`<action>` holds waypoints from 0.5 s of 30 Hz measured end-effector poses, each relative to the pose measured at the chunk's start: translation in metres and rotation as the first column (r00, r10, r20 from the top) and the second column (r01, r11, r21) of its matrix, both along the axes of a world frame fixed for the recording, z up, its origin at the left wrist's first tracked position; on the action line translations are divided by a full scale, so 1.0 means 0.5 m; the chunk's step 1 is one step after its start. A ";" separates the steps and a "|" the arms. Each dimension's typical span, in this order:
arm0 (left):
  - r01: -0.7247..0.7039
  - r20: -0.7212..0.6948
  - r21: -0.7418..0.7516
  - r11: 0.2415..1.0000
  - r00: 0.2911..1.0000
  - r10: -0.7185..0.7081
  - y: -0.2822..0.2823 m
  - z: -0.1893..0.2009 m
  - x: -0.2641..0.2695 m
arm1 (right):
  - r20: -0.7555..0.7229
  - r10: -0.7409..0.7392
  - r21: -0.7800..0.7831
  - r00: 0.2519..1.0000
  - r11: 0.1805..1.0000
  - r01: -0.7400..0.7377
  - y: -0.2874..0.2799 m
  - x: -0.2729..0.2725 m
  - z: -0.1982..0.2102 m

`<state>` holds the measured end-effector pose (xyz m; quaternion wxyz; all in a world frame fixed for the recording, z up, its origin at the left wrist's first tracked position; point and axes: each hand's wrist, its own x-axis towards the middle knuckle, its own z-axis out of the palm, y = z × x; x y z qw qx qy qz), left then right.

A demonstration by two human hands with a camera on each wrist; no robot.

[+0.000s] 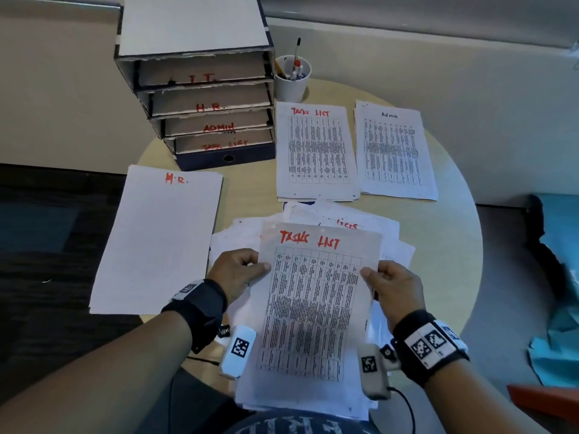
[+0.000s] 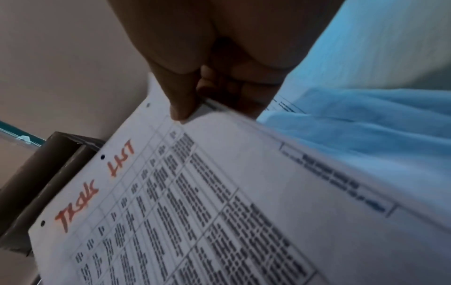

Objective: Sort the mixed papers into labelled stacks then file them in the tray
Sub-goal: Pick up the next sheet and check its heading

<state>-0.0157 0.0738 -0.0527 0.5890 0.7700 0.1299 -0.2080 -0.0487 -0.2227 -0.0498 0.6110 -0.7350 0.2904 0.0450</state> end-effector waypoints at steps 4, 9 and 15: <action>-0.015 -0.039 0.017 1.000 0.999 0.015 0.013 -0.015 -0.003 | -0.013 0.018 0.107 1.000 0.994 -0.017 -0.016 -0.010 0.004; 0.006 0.007 0.066 0.998 1.000 -0.006 0.013 -0.006 -0.004 | 0.011 -0.192 0.312 0.981 0.933 0.179 -0.037 -0.005 0.000; 0.073 0.104 0.110 0.991 0.991 -0.085 0.010 0.013 -0.013 | 0.081 -0.288 0.378 0.954 0.894 0.238 -0.068 0.012 0.017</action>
